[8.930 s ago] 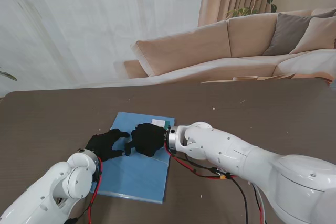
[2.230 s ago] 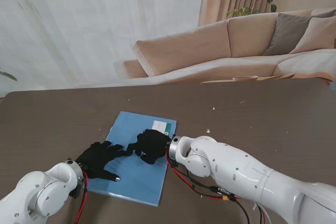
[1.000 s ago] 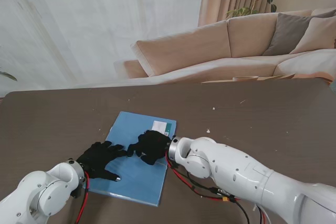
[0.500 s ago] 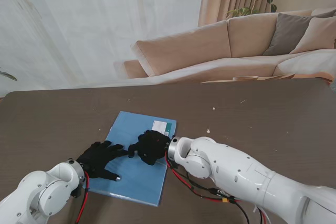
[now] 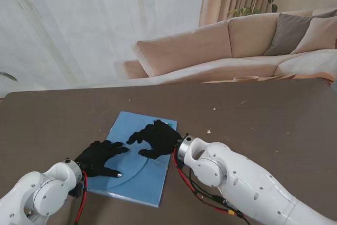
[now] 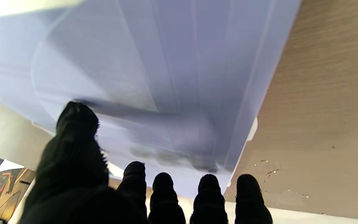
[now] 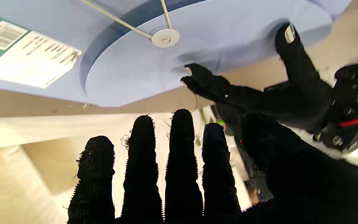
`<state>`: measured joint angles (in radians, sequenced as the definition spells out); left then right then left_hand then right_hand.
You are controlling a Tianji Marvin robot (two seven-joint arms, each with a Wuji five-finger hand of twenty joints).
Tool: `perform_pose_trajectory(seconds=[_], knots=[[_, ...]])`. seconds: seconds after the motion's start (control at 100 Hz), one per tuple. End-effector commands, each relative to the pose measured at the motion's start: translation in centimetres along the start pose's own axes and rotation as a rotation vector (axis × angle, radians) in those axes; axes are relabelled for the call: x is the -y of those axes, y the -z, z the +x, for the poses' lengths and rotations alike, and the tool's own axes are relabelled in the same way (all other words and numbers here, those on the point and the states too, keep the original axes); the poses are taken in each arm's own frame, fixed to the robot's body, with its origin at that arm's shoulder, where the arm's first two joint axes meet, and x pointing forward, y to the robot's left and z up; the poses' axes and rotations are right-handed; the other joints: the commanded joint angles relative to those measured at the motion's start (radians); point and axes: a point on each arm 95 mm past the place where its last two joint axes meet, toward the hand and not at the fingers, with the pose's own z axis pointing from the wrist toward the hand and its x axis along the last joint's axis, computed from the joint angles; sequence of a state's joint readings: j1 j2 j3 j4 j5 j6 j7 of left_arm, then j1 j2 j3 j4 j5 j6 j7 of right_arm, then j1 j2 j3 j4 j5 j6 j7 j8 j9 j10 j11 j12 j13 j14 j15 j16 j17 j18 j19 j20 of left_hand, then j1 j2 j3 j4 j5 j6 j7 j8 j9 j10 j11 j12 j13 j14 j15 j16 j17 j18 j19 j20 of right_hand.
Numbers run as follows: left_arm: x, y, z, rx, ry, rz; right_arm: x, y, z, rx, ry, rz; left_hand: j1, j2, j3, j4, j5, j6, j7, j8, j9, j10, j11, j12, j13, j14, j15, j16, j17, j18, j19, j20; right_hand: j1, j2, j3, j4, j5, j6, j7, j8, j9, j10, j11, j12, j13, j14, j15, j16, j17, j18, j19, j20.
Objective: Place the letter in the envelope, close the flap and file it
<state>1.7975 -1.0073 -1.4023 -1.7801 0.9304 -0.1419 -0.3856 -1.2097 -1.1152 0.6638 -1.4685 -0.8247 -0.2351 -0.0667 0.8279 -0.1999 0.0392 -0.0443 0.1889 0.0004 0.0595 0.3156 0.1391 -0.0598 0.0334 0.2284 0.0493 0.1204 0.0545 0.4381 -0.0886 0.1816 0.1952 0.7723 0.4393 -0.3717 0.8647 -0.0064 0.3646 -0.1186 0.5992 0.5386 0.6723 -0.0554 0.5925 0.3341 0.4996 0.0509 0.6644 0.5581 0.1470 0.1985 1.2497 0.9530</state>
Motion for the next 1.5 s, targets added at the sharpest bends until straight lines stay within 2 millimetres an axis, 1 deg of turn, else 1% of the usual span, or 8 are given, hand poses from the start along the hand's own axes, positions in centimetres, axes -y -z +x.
perform_pose_trajectory(seconds=[0.0,0.31,0.52,0.59,0.76,1.02,1.27,1.49], knots=[[0.3,0.5,0.9,-0.028,0.001,0.018,0.9,1.0,0.6,0.032,-0.029,-0.003,0.014,0.048,-0.032,0.020,-0.051,-0.012,-0.019,0.008,-0.020,-0.007,-0.025,0.018,-0.018,-0.022,-0.012,-0.035,-0.004,-0.022,-0.034,-0.037,-0.021,0.019,-0.024,0.037,-0.040,-0.039,-0.039,-0.018,-0.057,0.010,-0.026,-0.015,-0.034,0.027,-0.061,-0.039,-0.029,0.026,-0.060,-0.043],[0.2,2.6,2.8,-0.131,0.240,0.196,0.3,6.1,2.8,0.256,-0.239,-0.179,0.036,0.077,-0.042,0.025,-0.043,-0.010,-0.002,-0.001,-0.021,0.020,-0.023,0.029,-0.019,-0.024,-0.019,-0.065,-0.001,-0.026,-0.052,-0.080,0.011,-0.002,-0.024,0.052,-0.052,-0.048,-0.112,-0.061,-0.184,0.055,-0.124,-0.059,-0.118,0.062,-0.252,-0.150,-0.112,0.086,-0.287,-0.202],[-1.4,3.5,4.2,-0.203,0.439,0.335,2.1,8.8,4.2,0.356,-0.390,-0.248,0.047,0.068,-0.044,0.023,-0.032,-0.004,0.023,-0.013,-0.020,0.022,-0.015,0.046,-0.019,-0.019,-0.019,-0.077,0.001,-0.023,-0.064,-0.111,0.018,0.000,-0.059,0.044,-0.091,-0.050,-0.159,-0.101,-0.271,0.064,-0.178,-0.084,-0.179,0.058,-0.348,-0.206,-0.165,0.090,-0.421,-0.300],[-2.0,3.6,4.7,-0.224,0.513,0.368,3.0,9.3,4.6,0.380,-0.438,-0.267,0.055,0.066,-0.043,0.019,-0.024,-0.005,0.047,-0.031,-0.021,0.022,-0.010,0.067,-0.020,-0.017,-0.018,-0.084,0.004,-0.022,-0.075,-0.143,0.010,0.012,-0.086,0.037,-0.123,-0.052,-0.181,-0.116,-0.298,0.058,-0.195,-0.092,-0.197,0.055,-0.370,-0.220,-0.181,0.087,-0.448,-0.323],[-3.4,3.3,5.5,-0.249,0.627,0.403,4.8,10.0,4.7,0.423,-0.537,-0.317,0.055,0.072,-0.045,0.015,-0.028,-0.011,0.091,-0.063,-0.019,0.020,-0.014,0.074,-0.019,-0.022,-0.028,-0.114,0.012,-0.026,-0.101,-0.217,0.015,0.035,-0.152,0.030,-0.167,-0.068,-0.219,-0.146,-0.343,0.031,-0.235,-0.112,-0.234,0.039,-0.415,-0.250,-0.208,0.070,-0.502,-0.363],[-4.0,2.4,6.0,-0.245,0.732,0.416,6.8,10.0,3.9,0.441,-0.633,-0.388,0.074,0.081,-0.041,0.014,-0.025,-0.013,0.137,-0.085,-0.018,0.022,-0.015,0.084,-0.018,-0.026,-0.032,-0.132,0.017,-0.033,-0.111,-0.270,0.026,0.026,-0.150,0.036,-0.148,-0.084,-0.203,-0.145,-0.339,0.011,-0.233,-0.112,-0.245,0.025,-0.421,-0.254,-0.224,0.058,-0.512,-0.366],[-4.0,1.8,6.4,-0.240,0.764,0.436,6.9,9.7,3.4,0.414,-0.636,-0.368,0.068,0.097,-0.042,0.014,-0.034,-0.017,0.142,-0.098,-0.020,0.017,-0.017,0.078,-0.019,-0.035,-0.038,-0.147,0.018,-0.041,-0.122,-0.297,0.020,0.042,-0.152,0.034,-0.168,-0.092,-0.197,-0.150,-0.362,-0.003,-0.235,-0.112,-0.262,0.015,-0.426,-0.257,-0.232,0.050,-0.524,-0.364],[-3.9,1.8,6.3,-0.224,0.790,0.479,7.1,10.0,3.6,0.400,-0.639,-0.354,0.059,0.124,-0.044,0.012,-0.032,-0.010,0.141,-0.115,-0.019,0.015,-0.017,0.066,-0.018,-0.042,-0.046,-0.184,0.028,-0.047,-0.148,-0.367,0.027,0.048,-0.170,0.034,-0.184,-0.112,-0.210,-0.171,-0.379,-0.043,-0.267,-0.129,-0.295,-0.014,-0.469,-0.289,-0.255,0.015,-0.589,-0.389]])
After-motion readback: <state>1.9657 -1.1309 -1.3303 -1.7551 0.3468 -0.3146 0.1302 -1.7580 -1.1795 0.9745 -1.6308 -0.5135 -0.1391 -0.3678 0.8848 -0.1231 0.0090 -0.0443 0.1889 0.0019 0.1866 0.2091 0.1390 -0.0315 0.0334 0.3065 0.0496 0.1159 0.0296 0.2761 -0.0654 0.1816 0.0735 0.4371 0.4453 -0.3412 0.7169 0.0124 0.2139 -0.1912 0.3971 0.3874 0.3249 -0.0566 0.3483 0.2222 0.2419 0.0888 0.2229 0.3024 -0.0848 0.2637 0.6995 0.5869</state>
